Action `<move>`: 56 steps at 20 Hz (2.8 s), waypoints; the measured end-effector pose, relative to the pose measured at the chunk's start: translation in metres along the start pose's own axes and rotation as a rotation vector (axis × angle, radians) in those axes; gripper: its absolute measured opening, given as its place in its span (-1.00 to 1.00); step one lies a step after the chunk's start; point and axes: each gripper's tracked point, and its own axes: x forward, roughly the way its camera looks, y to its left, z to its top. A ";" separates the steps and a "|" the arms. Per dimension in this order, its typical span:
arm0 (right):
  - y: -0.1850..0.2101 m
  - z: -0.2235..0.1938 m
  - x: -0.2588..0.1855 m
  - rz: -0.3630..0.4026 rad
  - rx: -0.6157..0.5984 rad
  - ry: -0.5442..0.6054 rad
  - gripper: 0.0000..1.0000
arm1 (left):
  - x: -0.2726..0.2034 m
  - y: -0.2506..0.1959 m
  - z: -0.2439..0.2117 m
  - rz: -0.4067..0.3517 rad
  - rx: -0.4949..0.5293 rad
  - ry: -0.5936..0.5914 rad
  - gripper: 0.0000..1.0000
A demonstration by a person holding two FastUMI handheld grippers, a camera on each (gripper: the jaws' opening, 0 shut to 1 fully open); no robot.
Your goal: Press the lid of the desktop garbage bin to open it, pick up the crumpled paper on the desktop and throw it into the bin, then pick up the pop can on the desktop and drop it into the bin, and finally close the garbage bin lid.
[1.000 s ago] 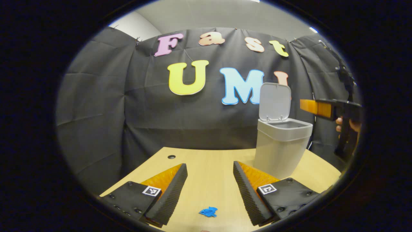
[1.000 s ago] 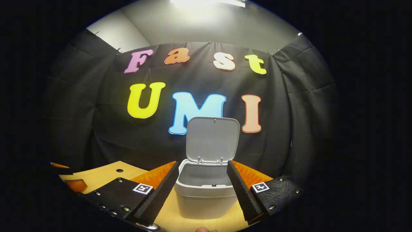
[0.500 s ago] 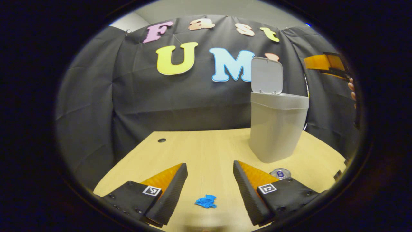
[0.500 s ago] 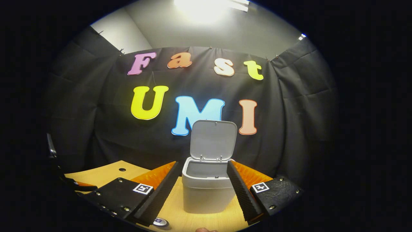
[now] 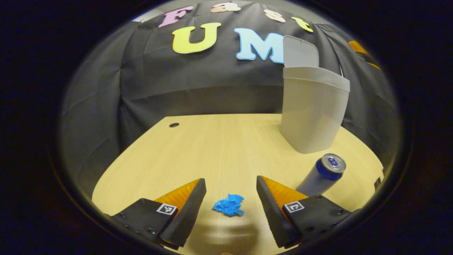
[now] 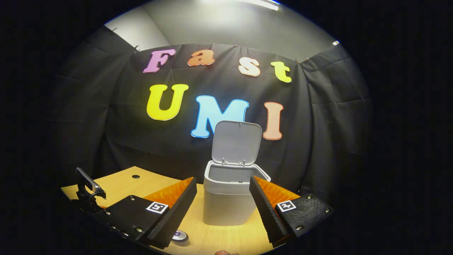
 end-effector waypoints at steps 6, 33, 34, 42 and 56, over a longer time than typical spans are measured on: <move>-0.006 -0.003 -0.003 -0.022 0.003 0.017 0.92 | 0.019 0.004 -0.037 -0.001 -0.018 0.093 0.89; -0.023 -0.029 -0.009 -0.063 0.024 0.068 0.92 | 0.027 0.018 -0.055 -0.017 0.007 0.146 -0.63; -0.024 -0.029 -0.009 -0.066 0.031 0.070 0.92 | 0.027 0.017 -0.055 -0.018 0.004 0.148 -0.63; -0.036 -0.029 -0.009 -0.074 0.060 0.048 0.92 | 0.011 0.002 -0.020 -0.030 0.008 0.099 -0.63; -0.061 -0.032 -0.005 -0.070 0.125 0.003 0.92 | -0.026 -0.081 0.096 -0.135 0.021 -0.084 -0.64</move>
